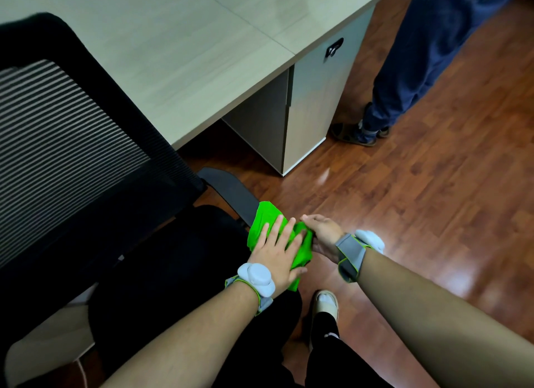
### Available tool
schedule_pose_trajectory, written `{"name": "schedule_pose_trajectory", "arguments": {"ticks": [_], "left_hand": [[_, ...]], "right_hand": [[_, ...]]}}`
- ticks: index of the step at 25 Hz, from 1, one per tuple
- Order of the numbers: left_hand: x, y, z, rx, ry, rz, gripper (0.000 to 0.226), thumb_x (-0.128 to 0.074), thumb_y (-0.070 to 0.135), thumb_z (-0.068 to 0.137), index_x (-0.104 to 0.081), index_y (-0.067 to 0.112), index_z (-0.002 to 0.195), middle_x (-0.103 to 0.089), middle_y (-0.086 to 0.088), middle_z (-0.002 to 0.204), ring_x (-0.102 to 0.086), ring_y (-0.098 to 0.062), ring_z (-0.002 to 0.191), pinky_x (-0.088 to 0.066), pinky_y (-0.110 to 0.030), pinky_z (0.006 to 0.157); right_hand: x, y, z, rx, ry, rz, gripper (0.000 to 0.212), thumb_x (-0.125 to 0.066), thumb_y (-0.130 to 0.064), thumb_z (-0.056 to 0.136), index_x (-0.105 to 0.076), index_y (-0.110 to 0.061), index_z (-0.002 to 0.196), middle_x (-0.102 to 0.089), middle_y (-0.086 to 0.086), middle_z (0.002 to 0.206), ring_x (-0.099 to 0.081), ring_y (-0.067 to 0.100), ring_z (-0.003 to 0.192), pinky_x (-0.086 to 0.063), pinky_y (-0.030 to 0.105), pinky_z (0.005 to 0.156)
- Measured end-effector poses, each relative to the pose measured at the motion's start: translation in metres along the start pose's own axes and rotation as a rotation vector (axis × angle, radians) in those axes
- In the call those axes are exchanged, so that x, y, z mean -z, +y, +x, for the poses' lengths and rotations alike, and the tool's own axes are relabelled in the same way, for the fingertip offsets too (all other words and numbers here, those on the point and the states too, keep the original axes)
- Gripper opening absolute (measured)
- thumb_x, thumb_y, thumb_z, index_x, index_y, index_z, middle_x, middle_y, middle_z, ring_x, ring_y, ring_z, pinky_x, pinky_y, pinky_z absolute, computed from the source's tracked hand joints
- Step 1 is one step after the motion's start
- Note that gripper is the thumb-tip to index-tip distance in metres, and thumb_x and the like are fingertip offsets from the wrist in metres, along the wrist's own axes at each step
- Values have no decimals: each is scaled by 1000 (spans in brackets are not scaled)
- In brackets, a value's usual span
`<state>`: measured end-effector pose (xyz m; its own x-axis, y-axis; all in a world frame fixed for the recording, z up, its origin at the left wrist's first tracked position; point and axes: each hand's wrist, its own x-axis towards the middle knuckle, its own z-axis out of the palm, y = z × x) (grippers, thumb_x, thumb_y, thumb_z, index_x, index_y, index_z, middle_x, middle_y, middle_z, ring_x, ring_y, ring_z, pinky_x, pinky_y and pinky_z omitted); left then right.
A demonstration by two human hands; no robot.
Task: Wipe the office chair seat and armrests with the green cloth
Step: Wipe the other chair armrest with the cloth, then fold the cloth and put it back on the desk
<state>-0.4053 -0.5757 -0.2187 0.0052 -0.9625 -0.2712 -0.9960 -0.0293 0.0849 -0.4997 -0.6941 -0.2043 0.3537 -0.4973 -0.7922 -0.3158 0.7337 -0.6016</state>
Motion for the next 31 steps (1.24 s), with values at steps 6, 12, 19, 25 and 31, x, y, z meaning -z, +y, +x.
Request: {"name": "schedule_pose_trajectory", "arguments": {"ticks": [6,12,19,25,31], "left_hand": [[14,-19,-2,13,25,-253,79,-41,61,85,-11,27,149,-5,2,160,-9,-19,147,-12,-36,117],[70,-62,3,234,95,-299,89,-66,34,72,-16,36,146,-11,1,158,-22,-21,143,-26,-35,111],[122,-79,-10,136,69,-292,49,-70,41,74,-58,26,120,-36,7,150,-25,-14,142,-28,-35,111],[153,-92,-50,274,172,-378,26,-68,44,77,-63,22,90,-69,-4,94,-62,-27,97,-46,-32,75],[184,-78,-108,443,296,-377,22,-64,34,84,-68,22,101,-71,-5,101,-60,-27,103,-49,-33,86]], "right_hand": [[3,-20,-12,158,-12,-192,23,-51,7,88,-59,9,110,-59,11,76,-55,18,62,-47,29,65],[-17,-52,-40,273,-222,-413,20,-57,11,82,-64,-8,79,-66,-6,52,-61,4,48,-52,20,54],[-42,-94,-82,533,-217,-737,14,-69,6,75,-69,-3,86,-64,5,74,-60,-2,55,-52,17,65],[-49,-110,-114,746,117,-992,23,-83,-20,65,-61,-26,64,-59,1,66,-51,11,61,-40,25,63],[-62,-121,-149,940,36,-1095,10,-76,-14,71,-73,-18,80,-59,-8,60,-51,6,61,-37,10,55]]}}
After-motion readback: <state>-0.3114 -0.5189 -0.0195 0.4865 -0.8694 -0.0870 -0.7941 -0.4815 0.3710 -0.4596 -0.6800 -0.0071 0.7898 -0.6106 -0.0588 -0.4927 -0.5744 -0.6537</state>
